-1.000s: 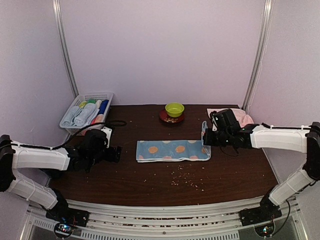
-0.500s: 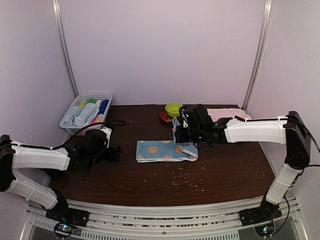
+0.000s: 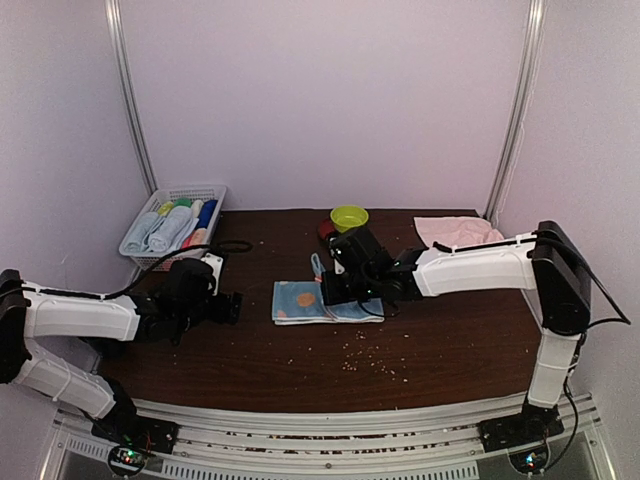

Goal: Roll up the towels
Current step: Fold the towel at the center of the board.

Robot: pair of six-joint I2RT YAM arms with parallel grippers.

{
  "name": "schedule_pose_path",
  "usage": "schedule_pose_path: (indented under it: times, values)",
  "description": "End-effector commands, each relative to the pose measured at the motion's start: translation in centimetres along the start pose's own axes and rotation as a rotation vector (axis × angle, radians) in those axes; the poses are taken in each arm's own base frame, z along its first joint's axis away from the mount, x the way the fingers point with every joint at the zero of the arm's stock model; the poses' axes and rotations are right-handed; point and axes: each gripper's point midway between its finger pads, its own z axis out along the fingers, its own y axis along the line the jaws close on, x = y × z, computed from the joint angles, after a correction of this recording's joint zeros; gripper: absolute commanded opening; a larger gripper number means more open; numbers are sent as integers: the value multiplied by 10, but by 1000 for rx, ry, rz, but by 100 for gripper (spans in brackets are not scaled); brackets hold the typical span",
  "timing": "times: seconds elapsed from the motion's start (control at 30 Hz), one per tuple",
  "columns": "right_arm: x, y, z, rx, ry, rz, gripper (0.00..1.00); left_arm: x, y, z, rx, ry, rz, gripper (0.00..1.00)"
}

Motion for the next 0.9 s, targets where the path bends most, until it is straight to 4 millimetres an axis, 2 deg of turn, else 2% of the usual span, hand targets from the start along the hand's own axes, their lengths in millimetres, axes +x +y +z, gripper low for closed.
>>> schedule_pose_path:
  times: [0.0,0.2,0.4,0.5,0.7,0.87]
  values:
    - [-8,16,7,-33,-26,-4,0,-2,0,-1,-8,-16,3,98]
    - [-3,22,23,-35,-15,-8,0,-2,0,0,-10,-13,5,98]
    - [-3,30,32,-55,-24,2,0,-2,0,1,-10,-12,6,98]
    - [3,35,37,-67,-5,-7,0,-1,0,1,-10,-11,8,98]
    - [13,51,46,-120,24,-34,15,-1,0,1,-10,-10,9,98]
    - [9,69,45,-196,19,-40,31,-2,0,1,-10,-12,9,98]
